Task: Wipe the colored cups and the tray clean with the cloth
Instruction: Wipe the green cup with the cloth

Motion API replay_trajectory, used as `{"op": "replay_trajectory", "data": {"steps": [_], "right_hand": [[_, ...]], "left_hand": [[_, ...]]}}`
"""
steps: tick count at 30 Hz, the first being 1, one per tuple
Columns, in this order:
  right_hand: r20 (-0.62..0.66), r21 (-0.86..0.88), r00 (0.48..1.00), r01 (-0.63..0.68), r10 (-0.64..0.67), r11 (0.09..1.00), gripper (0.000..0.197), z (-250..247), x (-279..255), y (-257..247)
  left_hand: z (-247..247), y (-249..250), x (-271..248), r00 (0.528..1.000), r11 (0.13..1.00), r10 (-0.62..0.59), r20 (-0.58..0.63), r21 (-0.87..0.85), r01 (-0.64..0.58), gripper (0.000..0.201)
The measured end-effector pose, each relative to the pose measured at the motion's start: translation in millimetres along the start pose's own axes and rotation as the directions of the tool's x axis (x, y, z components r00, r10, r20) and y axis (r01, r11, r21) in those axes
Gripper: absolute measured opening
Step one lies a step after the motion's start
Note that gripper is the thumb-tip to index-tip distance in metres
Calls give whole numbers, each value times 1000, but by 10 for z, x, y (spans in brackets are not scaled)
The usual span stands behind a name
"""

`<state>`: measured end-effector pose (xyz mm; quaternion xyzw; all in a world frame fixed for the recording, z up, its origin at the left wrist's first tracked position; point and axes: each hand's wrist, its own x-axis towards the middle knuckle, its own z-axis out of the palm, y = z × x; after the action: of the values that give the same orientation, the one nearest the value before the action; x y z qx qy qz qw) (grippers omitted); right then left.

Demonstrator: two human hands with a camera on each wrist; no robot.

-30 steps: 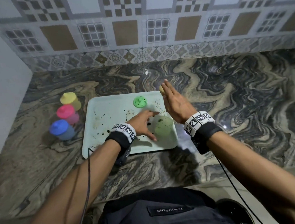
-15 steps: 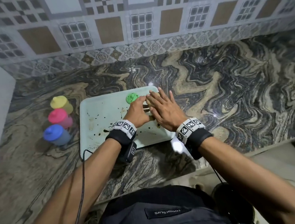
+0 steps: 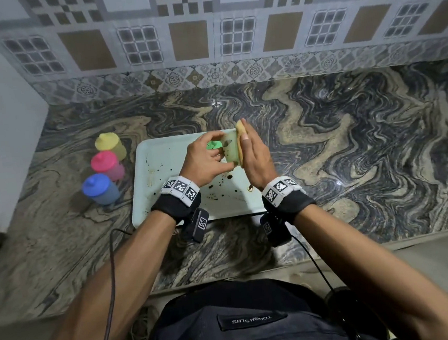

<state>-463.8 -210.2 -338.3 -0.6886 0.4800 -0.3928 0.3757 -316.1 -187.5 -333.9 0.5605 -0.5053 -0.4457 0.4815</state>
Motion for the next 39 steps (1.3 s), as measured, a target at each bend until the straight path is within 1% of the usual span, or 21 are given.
{"op": "replay_trajectory", "data": {"steps": [2, 3, 5, 8, 10, 11, 12, 14, 16, 18, 20, 22, 24, 27, 28, 30, 31, 33, 35, 37, 39], "right_hand": [[-9, 159, 990, -140, 143, 977, 58, -21, 73, -22], [-3, 204, 989, -146, 150, 968, 60, -33, 93, -16], [10, 207, 998, -61, 60, 977, 57, -27, 93, 5], [-25, -91, 989, 146, -149, 985, 43, -11, 76, 11], [-51, -320, 936, 314, -347, 894, 42, -13, 105, 17], [-16, -396, 905, 384, -425, 834, 43, -22, 117, 34], [22, -418, 894, 415, -448, 808, 46, -30, 122, 56], [51, -317, 930, 361, -365, 877, 50, -54, 84, 48], [-6, -94, 980, 197, -198, 976, 50, -89, 74, 15], [-46, 161, 999, 30, -23, 986, 53, -103, 149, -16], [-34, 264, 999, -29, 40, 964, 58, -122, 217, -48], [-7, 261, 1000, 2, 0, 965, 57, -125, 225, -38], [18, 224, 997, 68, -74, 972, 56, -113, 230, -39], [-41, 168, 985, 170, -165, 971, 50, -51, 276, -67], [-77, 154, 978, 204, -194, 967, 48, -30, 293, -57], [-103, 155, 964, 260, -246, 953, 45, 12, 318, -7], [-91, 191, 967, 250, -237, 949, 45, 25, 327, 15], [-21, 337, 990, 141, -142, 931, 45, 21, 361, -4], [53, 361, 995, 61, -85, 930, 47, 16, 415, -19], [69, 238, 990, 103, -122, 966, 49, 30, 460, -24], [85, 115, 973, 202, -212, 973, 51, 73, 479, 0]], "left_hand": [[-16, 20, -14, 1000, 1000, 4, 28, 4, -5, 71], [-10, 42, -24, 999, 999, 18, 45, 43, -20, 73], [28, 61, -20, 995, 976, 76, 71, 197, -89, 81], [94, 76, 5, 989, 910, 146, -6, 393, -132, 81], [127, 101, 11, 979, 891, 202, -34, 422, -169, 73], [135, 119, 15, 970, 882, 241, -41, 426, -201, 68], [137, 133, 26, 961, 877, 273, -51, 423, -226, 63], [124, 181, 46, 958, 892, 282, -44, 379, -245, 65], [104, 199, 81, 968, 921, 250, -20, 313, -232, 73], [86, 186, 108, 975, 943, 220, -19, 262, -207, 75], [77, 191, 134, 979, 948, 203, -12, 251, -194, 70], [58, 206, 175, 969, 891, 246, 6, 392, -228, 70], [29, 218, 239, 951, 782, 308, 17, 564, -264, 79], [46, 248, 263, 931, 711, 365, 29, 637, -299, 84], [63, 255, 251, 919, 718, 394, 22, 617, -323, 78], [65, 242, 231, 924, 798, 383, -26, 513, -316, 71], [52, 220, 233, 941, 851, 336, -46, 443, -283, 73], [8, 144, 256, 983, 954, 175, -62, 259, -153, 82], [-35, 65, 286, 998, 989, 43, -47, 142, -36, 88], [-67, 59, 324, 997, 954, 67, -49, 296, -49, 86], [-87, 103, 360, 977, 857, 206, -47, 491, -157, 82]]}}
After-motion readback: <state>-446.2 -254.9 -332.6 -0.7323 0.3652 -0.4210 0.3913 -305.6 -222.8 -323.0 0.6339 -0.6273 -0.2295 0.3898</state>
